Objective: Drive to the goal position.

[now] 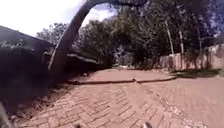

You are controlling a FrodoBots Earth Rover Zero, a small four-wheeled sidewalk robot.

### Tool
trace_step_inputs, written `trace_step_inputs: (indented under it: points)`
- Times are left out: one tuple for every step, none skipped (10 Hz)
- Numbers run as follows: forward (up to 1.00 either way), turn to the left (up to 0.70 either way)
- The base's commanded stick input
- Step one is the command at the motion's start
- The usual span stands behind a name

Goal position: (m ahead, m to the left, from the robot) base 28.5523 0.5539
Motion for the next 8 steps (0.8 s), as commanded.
trace_step_inputs:
  points:
    - [0.70,0.00]
    - [0.70,-0.11]
    - [0.70,-0.22]
    - [0.70,-0.33]
    - [0.70,-0.33]
    - [0.70,-0.33]
    - [0.70,-0.32]
    - [0.70,-0.20]
